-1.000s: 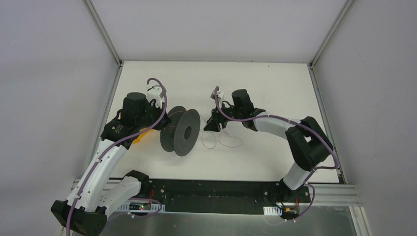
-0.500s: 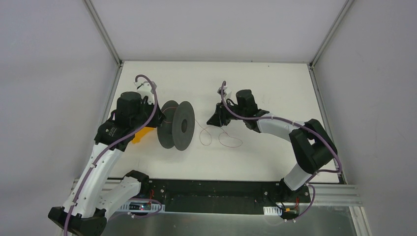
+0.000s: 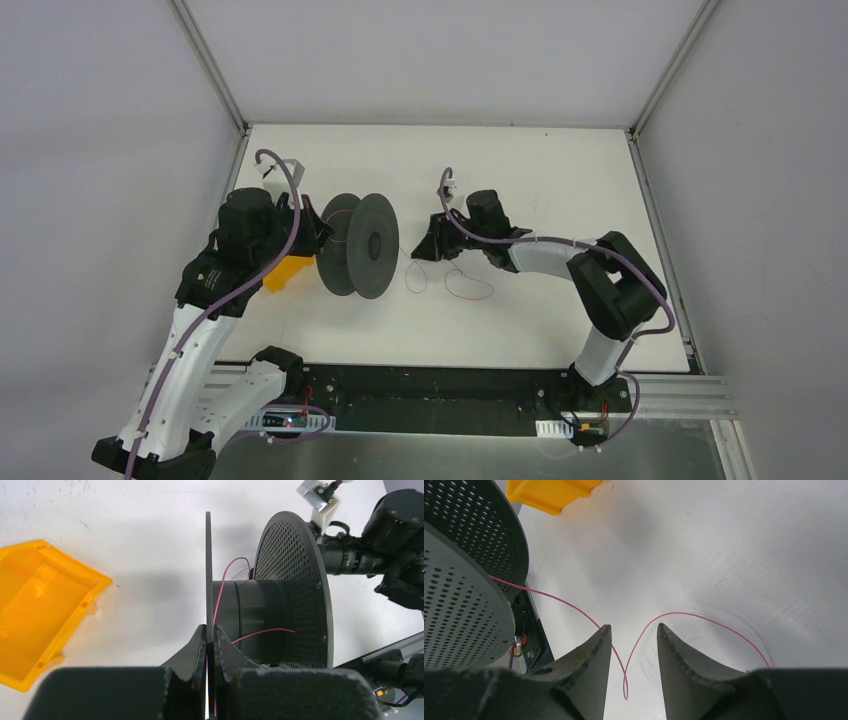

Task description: Wrap the cables

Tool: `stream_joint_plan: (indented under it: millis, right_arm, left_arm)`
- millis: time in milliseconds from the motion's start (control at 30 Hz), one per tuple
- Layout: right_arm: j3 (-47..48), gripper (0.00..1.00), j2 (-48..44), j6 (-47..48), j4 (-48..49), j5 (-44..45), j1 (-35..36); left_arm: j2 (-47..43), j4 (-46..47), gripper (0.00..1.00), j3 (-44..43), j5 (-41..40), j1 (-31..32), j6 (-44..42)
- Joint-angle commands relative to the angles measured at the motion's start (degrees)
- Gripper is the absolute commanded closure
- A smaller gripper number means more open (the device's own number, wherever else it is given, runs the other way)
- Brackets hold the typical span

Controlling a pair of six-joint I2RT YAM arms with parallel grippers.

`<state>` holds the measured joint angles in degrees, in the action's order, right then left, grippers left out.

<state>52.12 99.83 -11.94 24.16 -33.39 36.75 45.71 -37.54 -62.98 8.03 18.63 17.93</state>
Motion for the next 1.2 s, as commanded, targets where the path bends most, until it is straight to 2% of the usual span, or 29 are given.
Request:
stream_joint_plan:
  millis: [0, 233, 500, 600, 700, 800, 1167]
  right_arm:
    - [0.28, 0.58, 1.8, -4.1, 6.48, -0.86, 2.07]
    - [-3.59, 0.58, 3.26, -8.51, 14.25, -1.1, 4.05]
    - [-8.42, 0.58, 1.74, -10.28, 18.88, -0.72, 5.12]
    - [-9.69, 0.58, -0.46, -9.37, 17.84, 0.93, 5.03]
    - [-10.08, 0.57, -4.31, -6.74, 12.72, 5.37, 4.61]
    - [-10.42, 0.52, -7.01, -4.35, 9.04, 8.82, 4.61]
    - [-10.24, 0.5, -6.4, -5.25, 11.01, 5.88, 6.02]
  left_arm:
    - [-1.35, 3.07, 1.0, -2.68, 0.31, -0.7, 2.61]
    - [-3.31, 6.6, 1.0, -0.16, -1.44, -0.7, 4.08]
    - [-2.42, 7.17, 1.0, 0.28, -3.01, -0.67, 4.83]
    - [-2.3, 7.22, 1.0, 0.47, -3.16, -0.7, 4.68]
    - [-2.63, 7.21, 1.0, 0.8, -2.93, -0.66, 4.23]
    - [-2.82, 7.22, 1.0, 1.28, -2.81, -0.66, 3.83]
    - [-3.17, 7.22, 1.0, 1.78, -2.91, -0.7, 4.63]
